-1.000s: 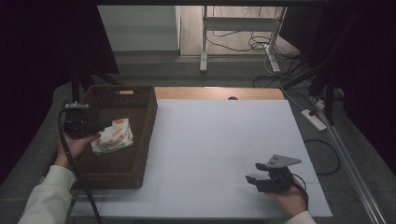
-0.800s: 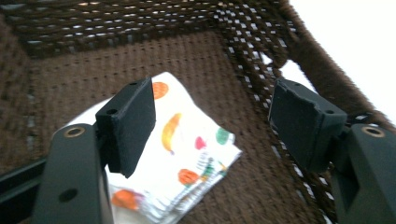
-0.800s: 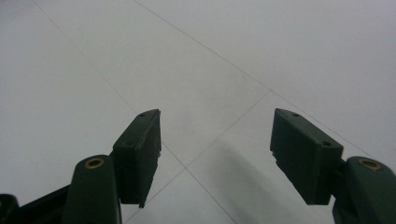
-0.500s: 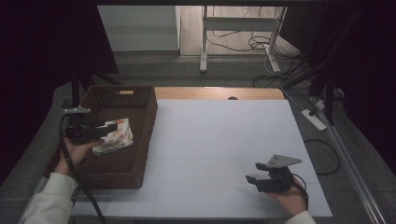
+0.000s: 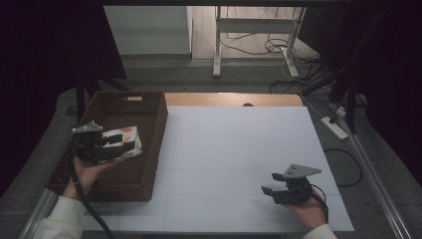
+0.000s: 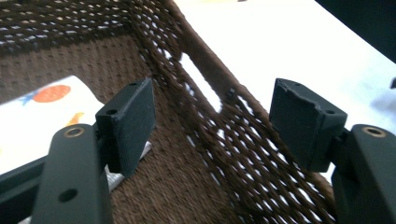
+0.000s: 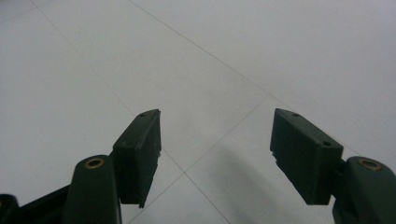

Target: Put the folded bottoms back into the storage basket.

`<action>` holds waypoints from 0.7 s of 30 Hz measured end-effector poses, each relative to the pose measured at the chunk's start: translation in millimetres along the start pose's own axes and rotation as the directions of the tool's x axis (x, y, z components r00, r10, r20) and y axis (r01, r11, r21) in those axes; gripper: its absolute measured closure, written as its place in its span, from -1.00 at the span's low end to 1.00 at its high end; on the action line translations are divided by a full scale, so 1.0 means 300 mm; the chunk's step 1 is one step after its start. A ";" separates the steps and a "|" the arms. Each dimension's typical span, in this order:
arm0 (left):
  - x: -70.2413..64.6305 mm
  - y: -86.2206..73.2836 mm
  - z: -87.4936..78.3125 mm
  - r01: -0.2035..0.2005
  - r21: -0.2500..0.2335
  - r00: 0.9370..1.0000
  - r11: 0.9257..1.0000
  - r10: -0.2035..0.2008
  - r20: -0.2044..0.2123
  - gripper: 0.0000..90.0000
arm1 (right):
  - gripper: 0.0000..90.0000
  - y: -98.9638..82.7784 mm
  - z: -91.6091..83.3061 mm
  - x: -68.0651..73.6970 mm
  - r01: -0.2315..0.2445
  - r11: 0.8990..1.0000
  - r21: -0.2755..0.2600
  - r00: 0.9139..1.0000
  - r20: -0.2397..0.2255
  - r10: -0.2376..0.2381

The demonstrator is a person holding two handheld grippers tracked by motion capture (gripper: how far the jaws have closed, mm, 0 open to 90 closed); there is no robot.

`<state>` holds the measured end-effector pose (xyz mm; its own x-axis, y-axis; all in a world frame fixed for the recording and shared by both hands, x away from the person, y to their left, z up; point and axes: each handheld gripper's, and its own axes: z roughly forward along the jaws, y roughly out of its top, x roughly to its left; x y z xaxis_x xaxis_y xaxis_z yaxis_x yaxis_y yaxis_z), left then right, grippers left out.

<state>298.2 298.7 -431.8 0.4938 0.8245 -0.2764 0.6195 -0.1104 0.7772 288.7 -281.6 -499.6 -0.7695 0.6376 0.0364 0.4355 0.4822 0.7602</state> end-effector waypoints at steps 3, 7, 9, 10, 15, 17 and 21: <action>-0.022 -0.012 -0.008 -0.005 -0.013 1.000 1.000 0.004 -0.008 -0.34 | -0.24 0.004 0.002 0.000 0.003 1.000 -0.001 1.000 -0.002 -0.003; -0.056 -0.019 -0.026 -0.006 -0.048 1.000 0.999 0.007 0.018 -0.34 | -0.24 0.007 0.001 -0.002 -0.003 1.000 -0.014 1.000 -0.006 0.003; -0.075 -0.022 -0.026 -0.018 -0.040 1.000 0.999 0.019 0.019 -0.34 | -0.24 0.008 0.000 -0.004 -0.004 1.000 -0.017 1.000 -0.008 0.004; -0.083 -0.024 -0.027 -0.020 -0.039 1.000 0.999 0.021 0.023 -0.35 | -0.24 0.008 0.000 -0.004 -0.003 1.000 -0.018 1.000 -0.008 0.003; -0.120 -0.033 -0.029 -0.028 -0.034 0.999 0.999 0.029 0.036 -0.36 | -0.24 0.011 -0.002 -0.003 0.000 1.000 -0.019 1.000 -0.008 0.000; -0.135 -0.041 -0.028 -0.034 -0.030 0.999 0.999 0.035 0.039 -0.37 | -0.24 0.012 -0.004 -0.003 -0.001 1.000 -0.025 1.000 -0.009 0.001; -0.163 -0.058 -0.029 -0.045 -0.031 0.998 0.998 0.046 0.041 -0.39 | -0.24 0.012 -0.006 -0.003 0.001 1.000 -0.029 1.000 -0.008 -0.002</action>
<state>257.8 265.1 -426.8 0.5466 0.7950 -0.2630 0.5771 -0.1300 0.8063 290.2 -281.5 -495.8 -0.7738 0.6322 0.0402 0.4206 0.4653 0.7788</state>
